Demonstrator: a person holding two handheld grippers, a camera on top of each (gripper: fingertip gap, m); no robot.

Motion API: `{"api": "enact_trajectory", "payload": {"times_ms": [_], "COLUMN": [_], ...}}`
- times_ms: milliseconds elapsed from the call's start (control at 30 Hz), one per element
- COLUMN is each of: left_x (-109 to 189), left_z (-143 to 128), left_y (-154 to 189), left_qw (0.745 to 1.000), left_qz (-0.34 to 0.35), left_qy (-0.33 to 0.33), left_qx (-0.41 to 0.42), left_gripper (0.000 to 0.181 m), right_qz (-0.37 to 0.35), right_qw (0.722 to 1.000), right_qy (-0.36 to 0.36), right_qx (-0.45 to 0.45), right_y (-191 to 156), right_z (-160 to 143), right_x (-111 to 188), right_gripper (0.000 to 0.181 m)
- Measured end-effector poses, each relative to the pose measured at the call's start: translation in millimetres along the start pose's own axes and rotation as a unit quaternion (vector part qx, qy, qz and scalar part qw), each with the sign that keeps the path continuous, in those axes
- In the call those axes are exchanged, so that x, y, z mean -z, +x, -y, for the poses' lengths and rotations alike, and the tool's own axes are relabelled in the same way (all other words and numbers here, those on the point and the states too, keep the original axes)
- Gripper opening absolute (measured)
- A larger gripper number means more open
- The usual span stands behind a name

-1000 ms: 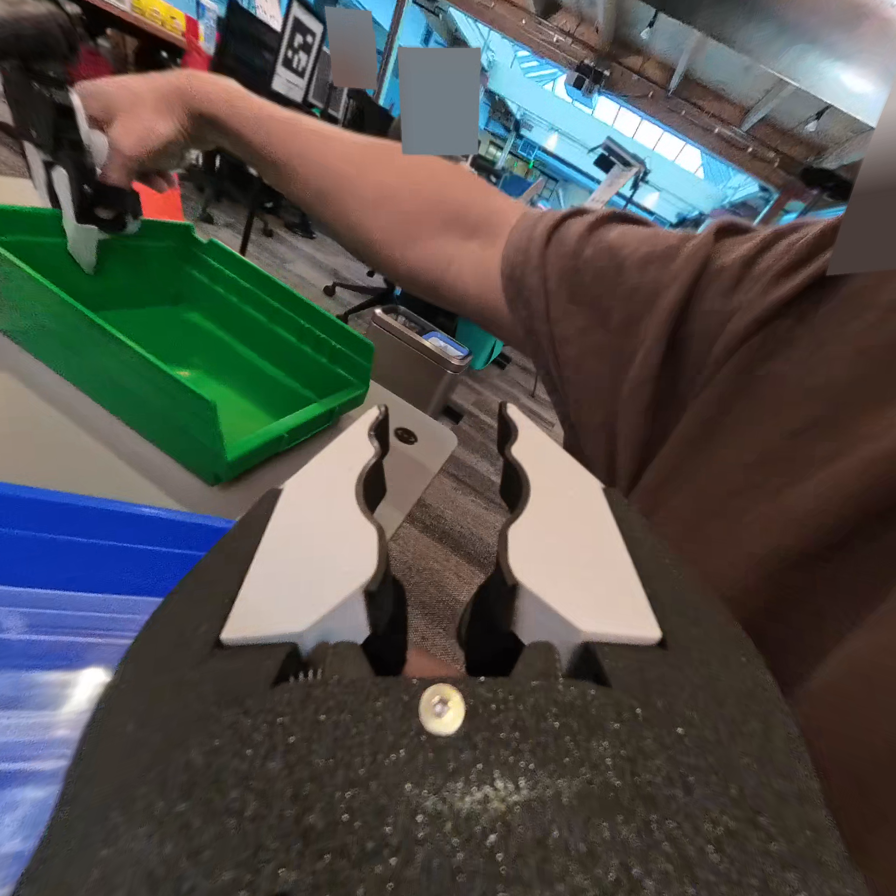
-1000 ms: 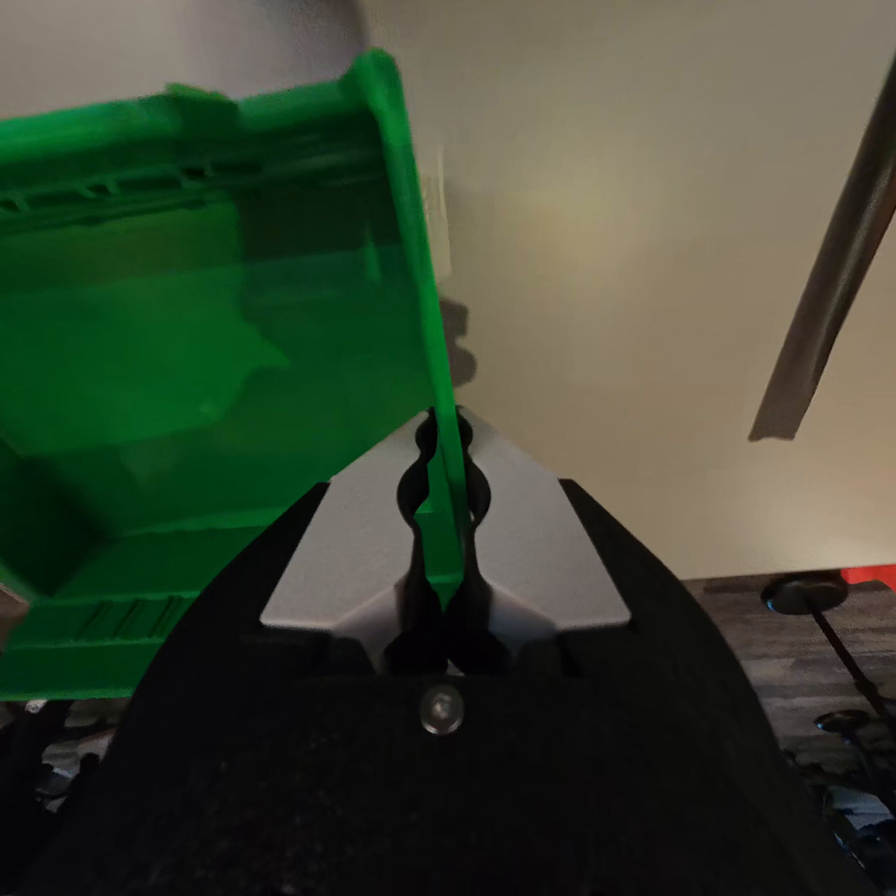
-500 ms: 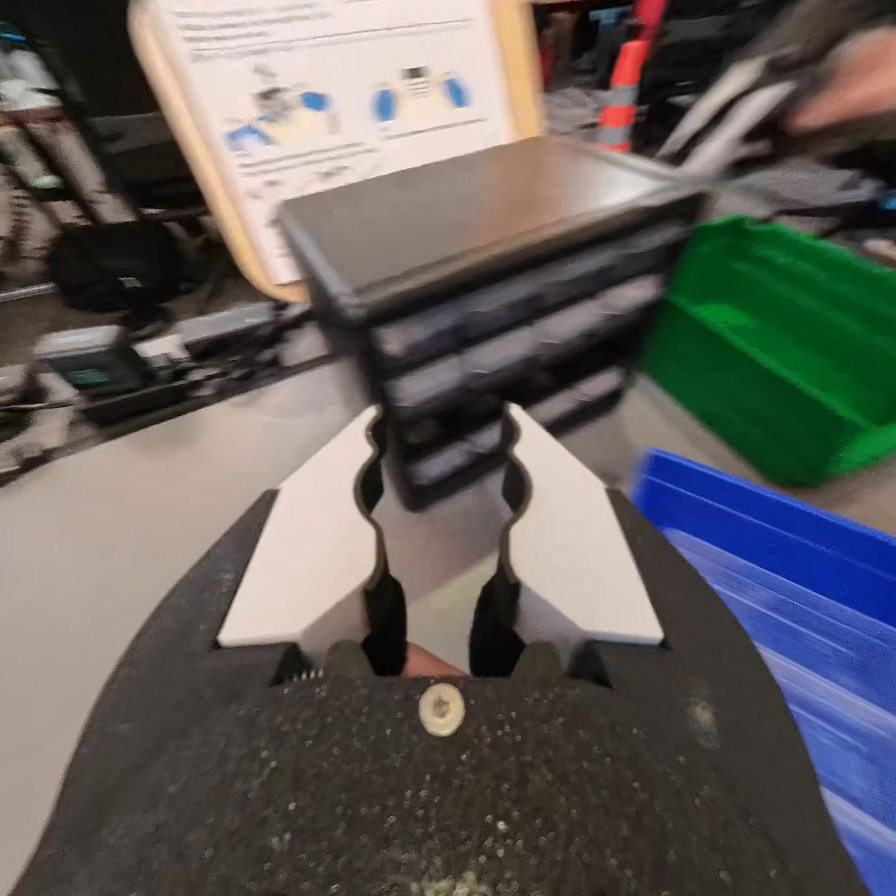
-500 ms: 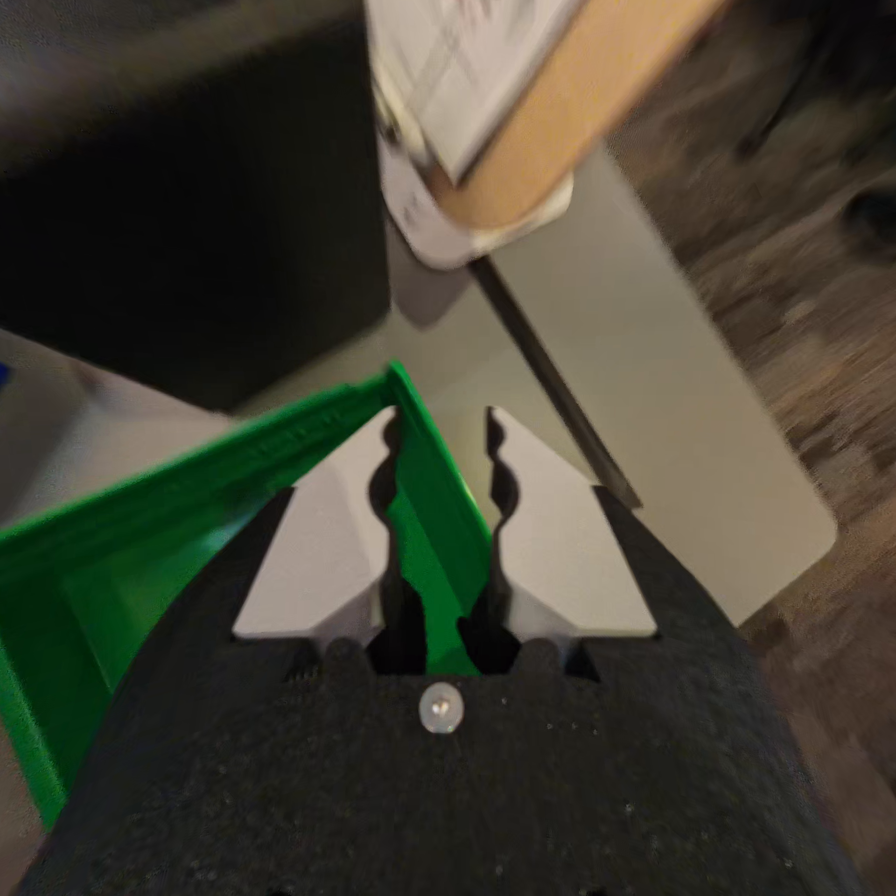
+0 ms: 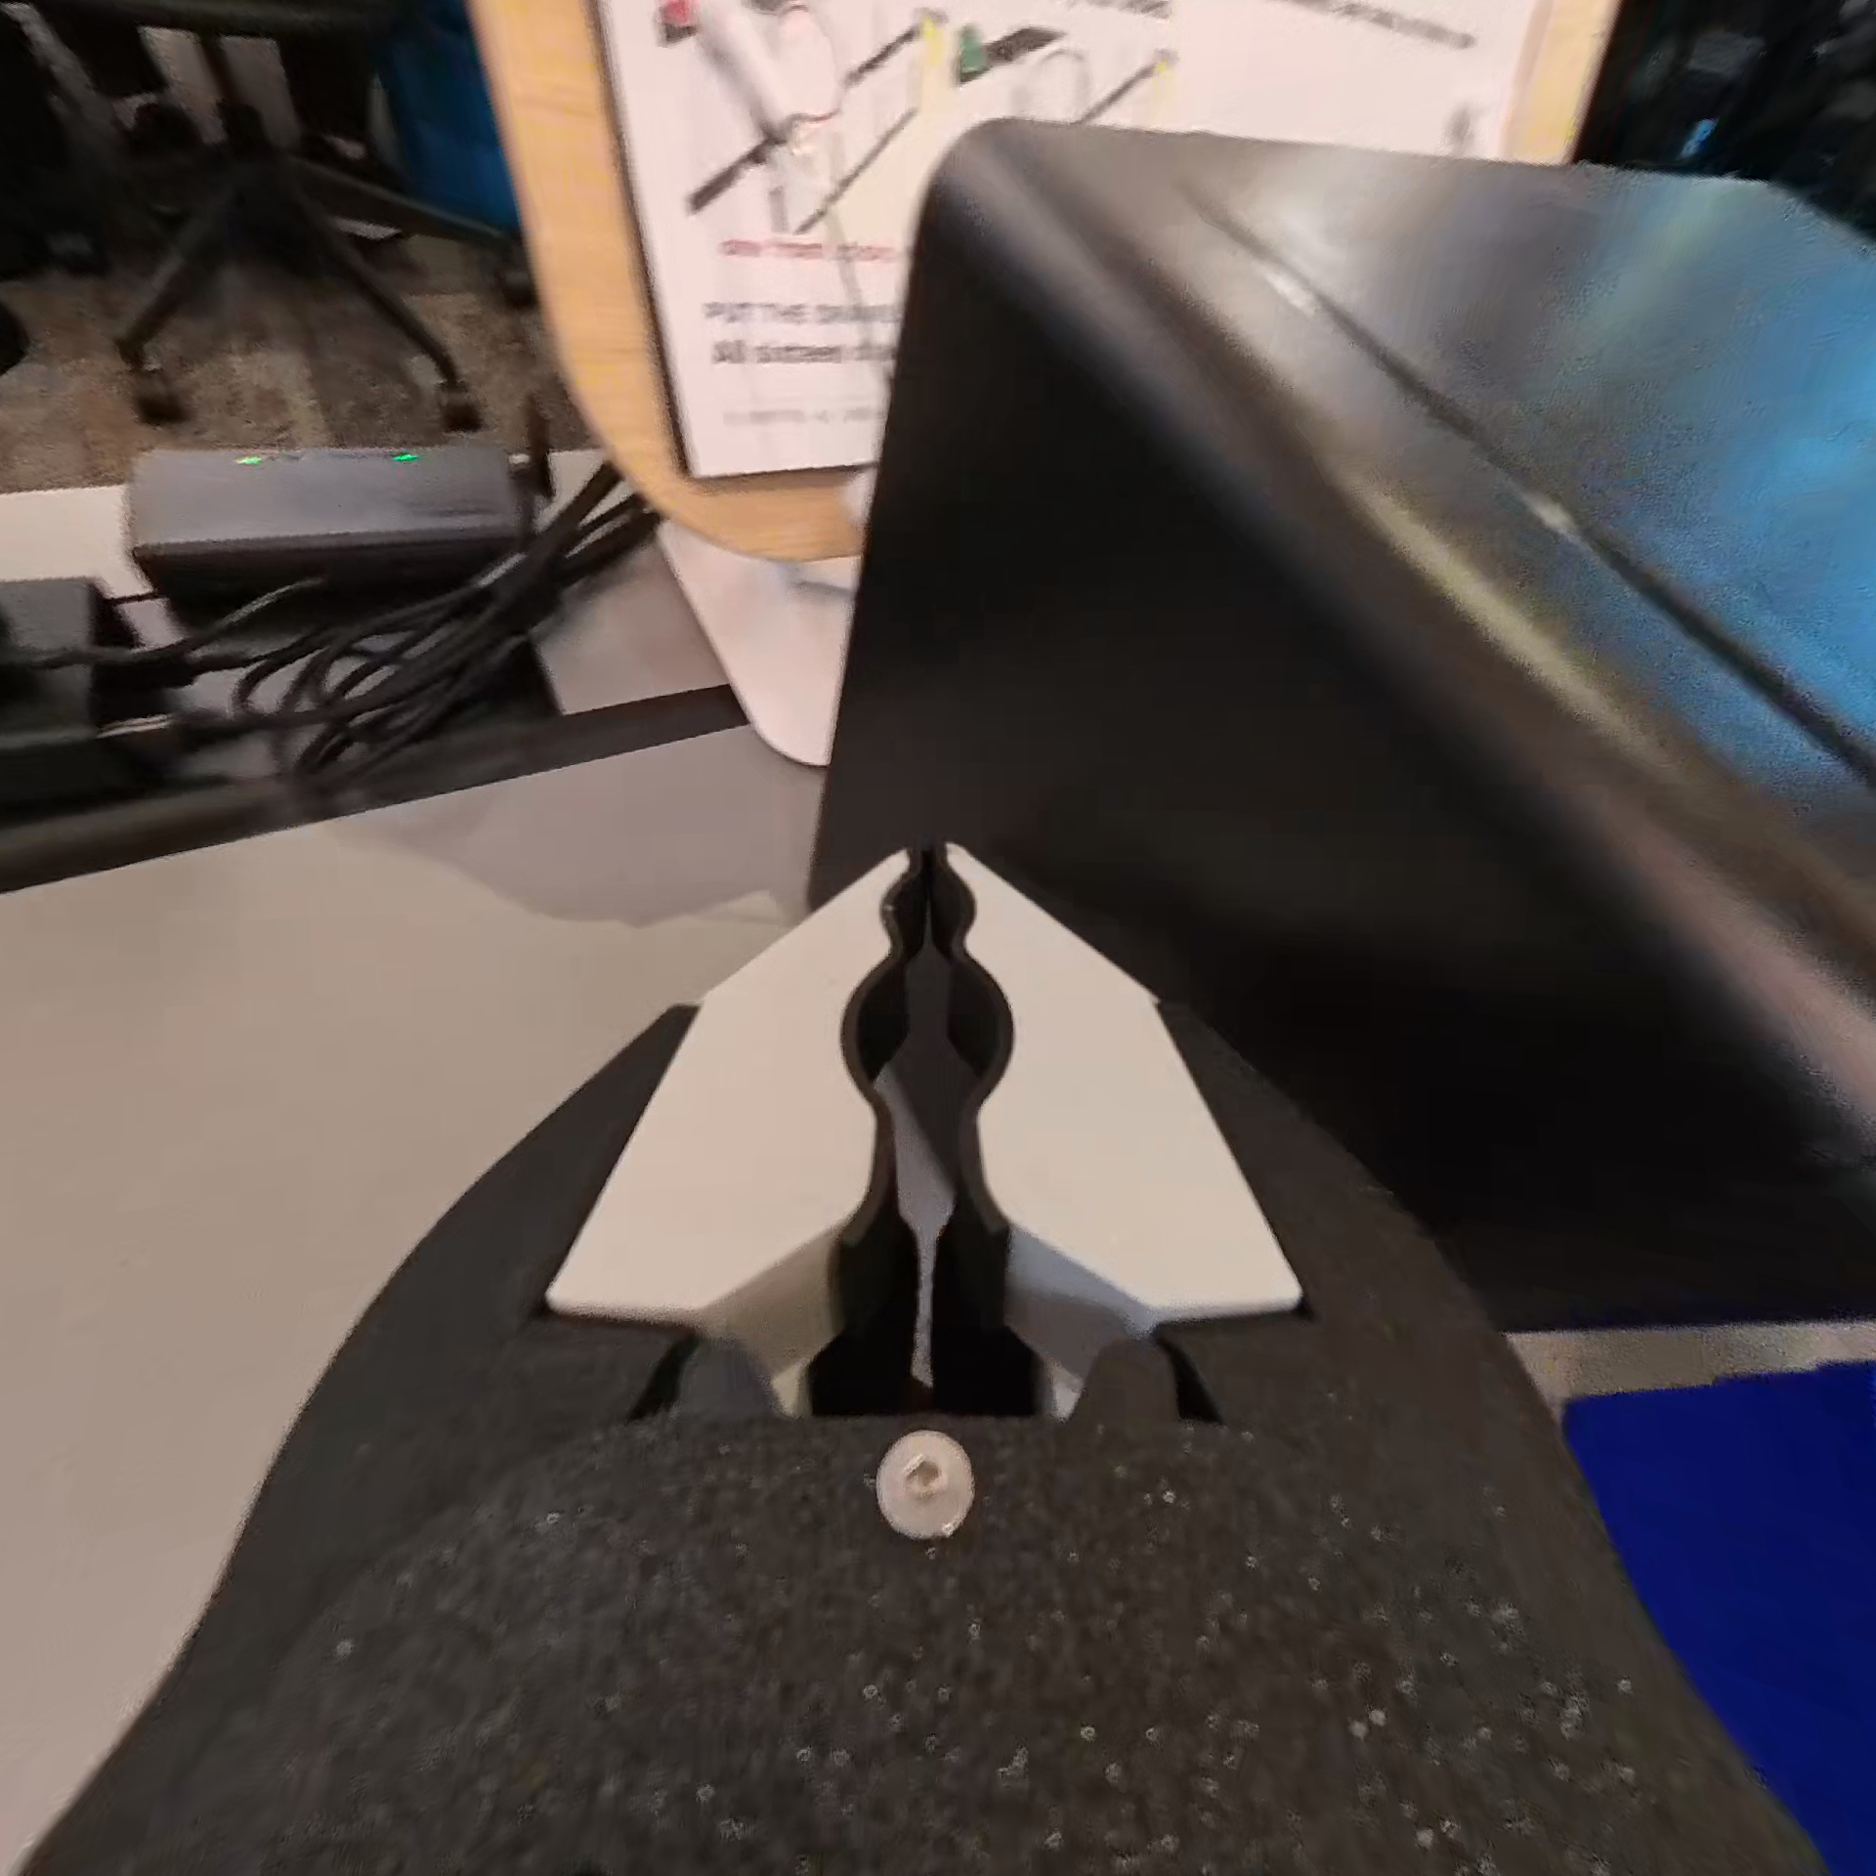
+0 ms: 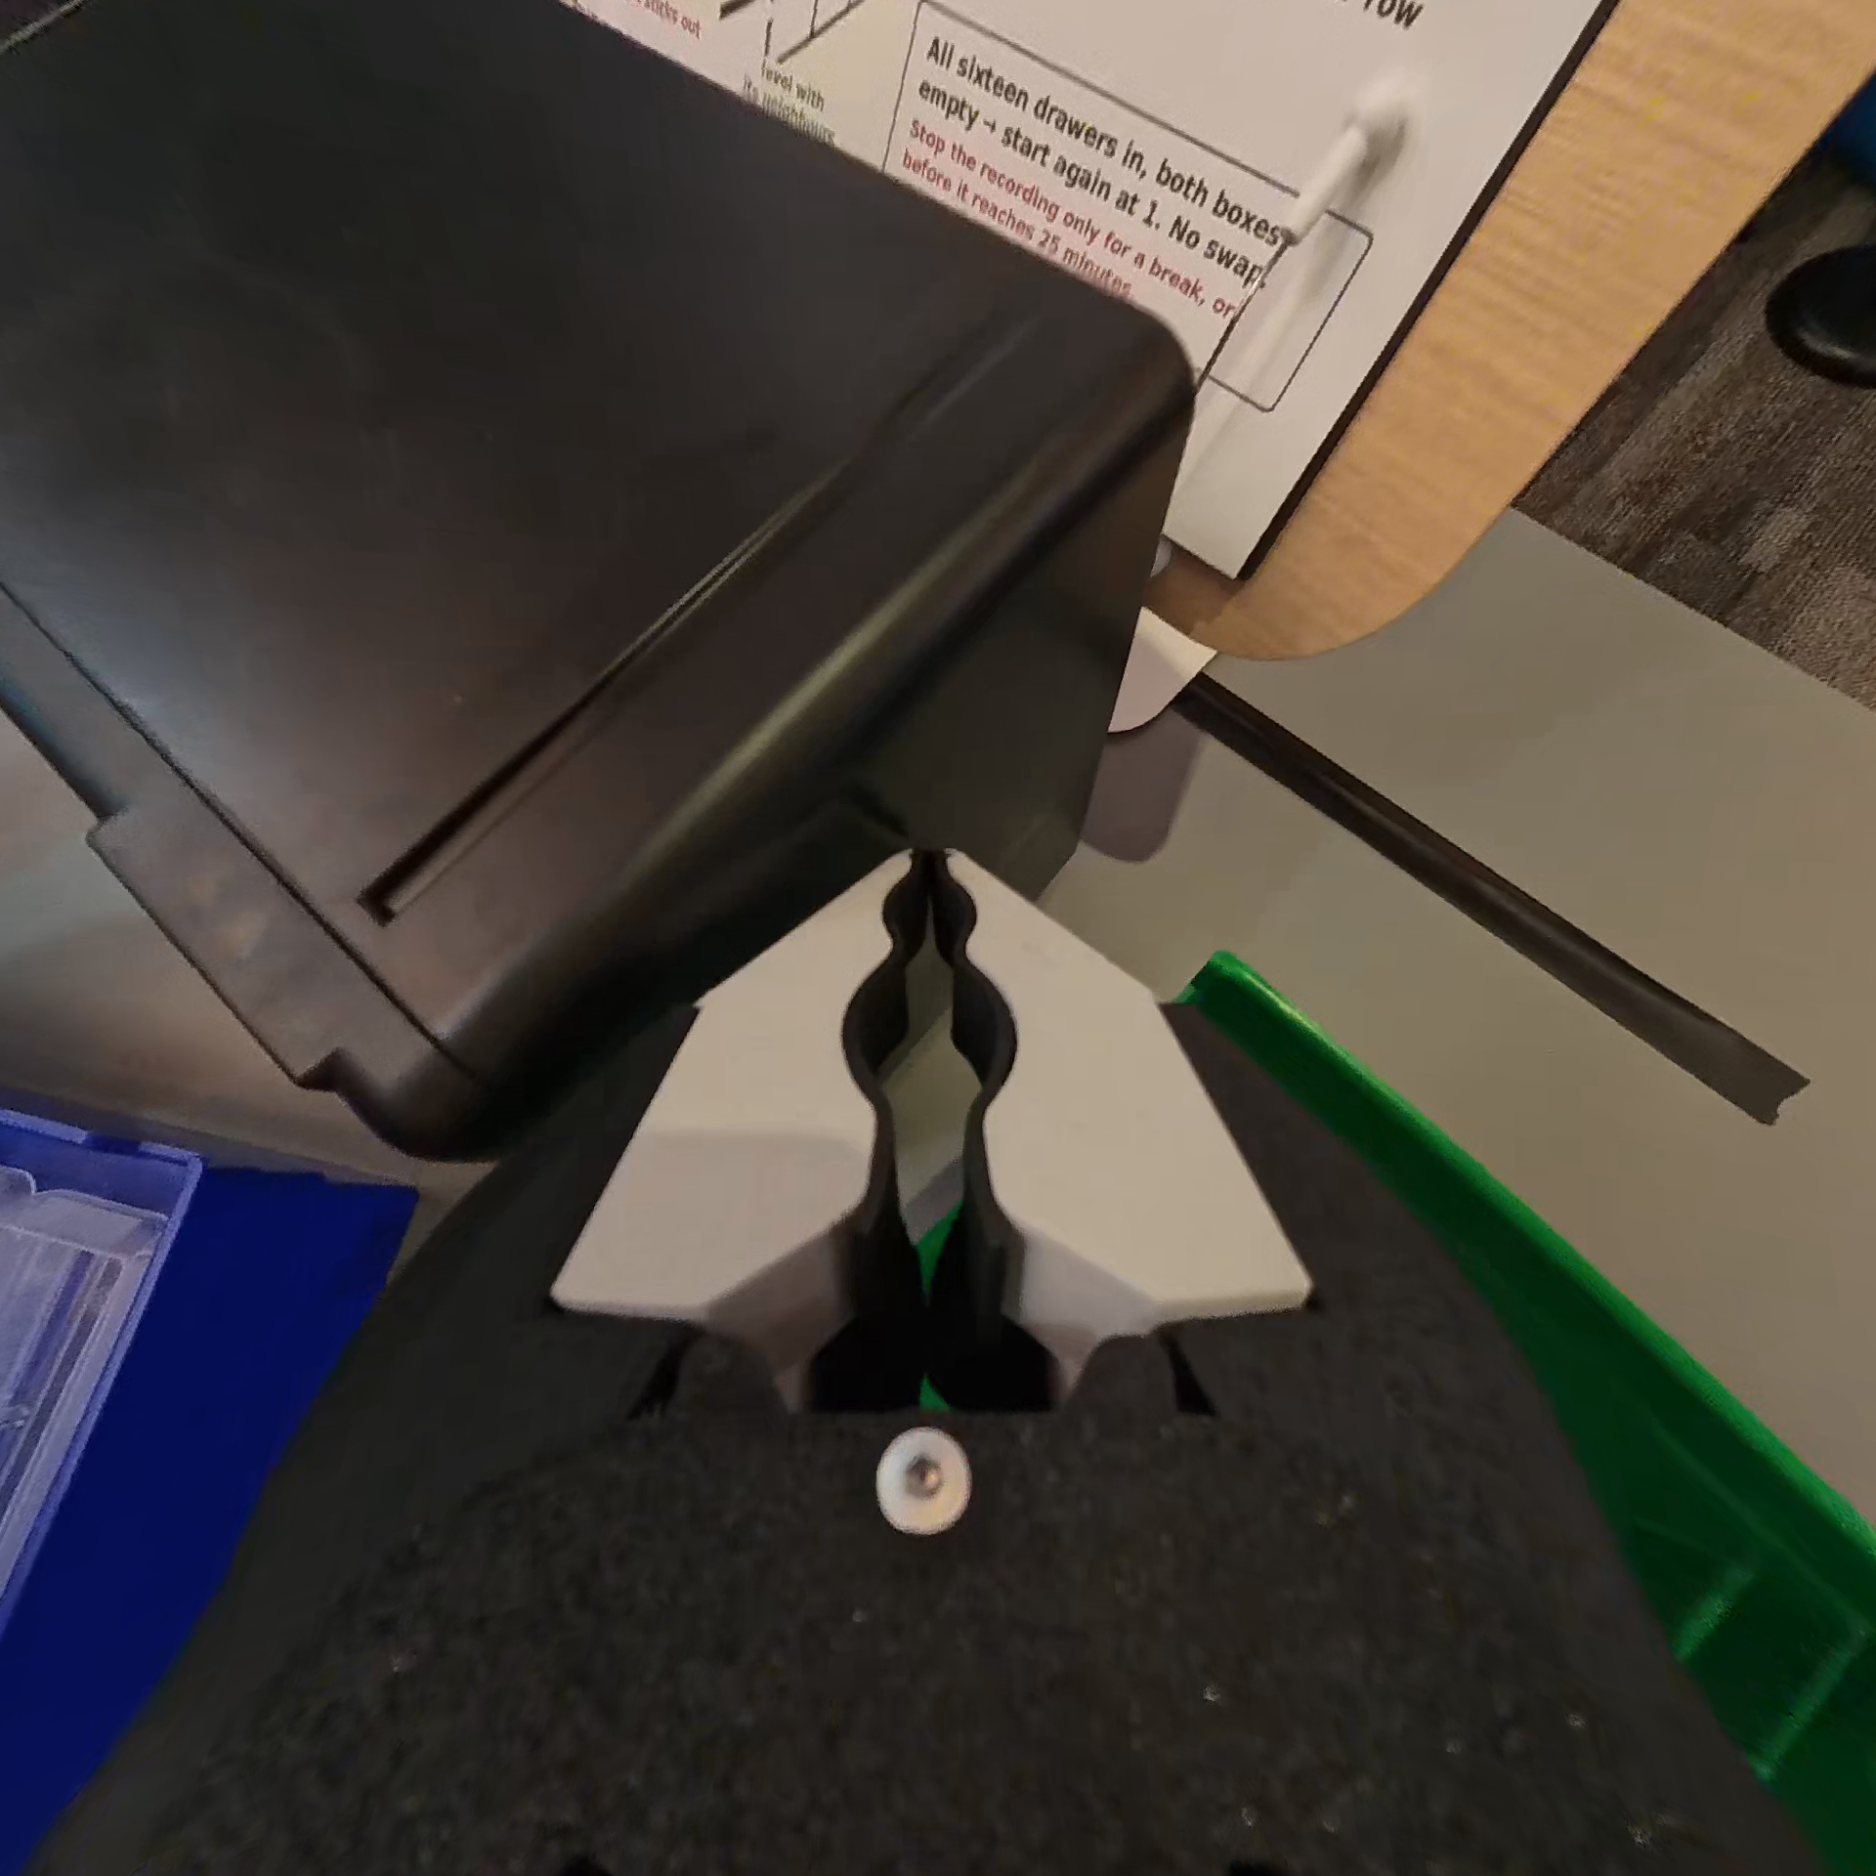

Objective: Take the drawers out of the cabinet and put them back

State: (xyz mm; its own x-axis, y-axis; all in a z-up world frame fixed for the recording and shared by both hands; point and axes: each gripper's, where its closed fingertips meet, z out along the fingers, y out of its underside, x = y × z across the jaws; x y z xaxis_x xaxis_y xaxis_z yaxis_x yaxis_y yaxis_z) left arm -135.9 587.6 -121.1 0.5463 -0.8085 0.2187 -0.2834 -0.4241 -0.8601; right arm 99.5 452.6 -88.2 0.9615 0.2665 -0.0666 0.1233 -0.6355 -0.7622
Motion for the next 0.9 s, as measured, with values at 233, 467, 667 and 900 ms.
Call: {"api": "enact_trajectory", "payload": {"times_ms": [233, 467, 667, 900], "left_x": [2.0, 16.2, 23.3, 32.9], "left_z": [0.1, -8.6, -13.9, -19.7], "left_y": [5.6, 13.9, 15.9, 18.1], "left_qw": [1.000, 0.999, 1.000, 1.000], "left_qz": [-0.002, 0.014, 0.006, 0.003], "left_qy": [0.002, 0.010, 0.017, 0.019], "left_qx": [-0.007, -0.027, -0.017, -0.020], "left_gripper": [0.000, 0.000, 0.000, 0.000], "right_qz": [-0.029, -0.041, -0.058, -0.052], "right_qw": [0.998, 0.997, 0.994, 0.995], "right_qy": [-0.032, -0.041, -0.059, -0.058], "right_qx": [0.033, 0.044, 0.074, 0.066], "right_y": [-8.4, -15.4, -25.1, -29.3], "right_z": [-16.8, -26.3, -30.6, -31.2], "right_x": [-2.2, -0.2, 4.8, 4.9], "right_gripper": [0.000, 0.000, 0.000, 0.000]}}
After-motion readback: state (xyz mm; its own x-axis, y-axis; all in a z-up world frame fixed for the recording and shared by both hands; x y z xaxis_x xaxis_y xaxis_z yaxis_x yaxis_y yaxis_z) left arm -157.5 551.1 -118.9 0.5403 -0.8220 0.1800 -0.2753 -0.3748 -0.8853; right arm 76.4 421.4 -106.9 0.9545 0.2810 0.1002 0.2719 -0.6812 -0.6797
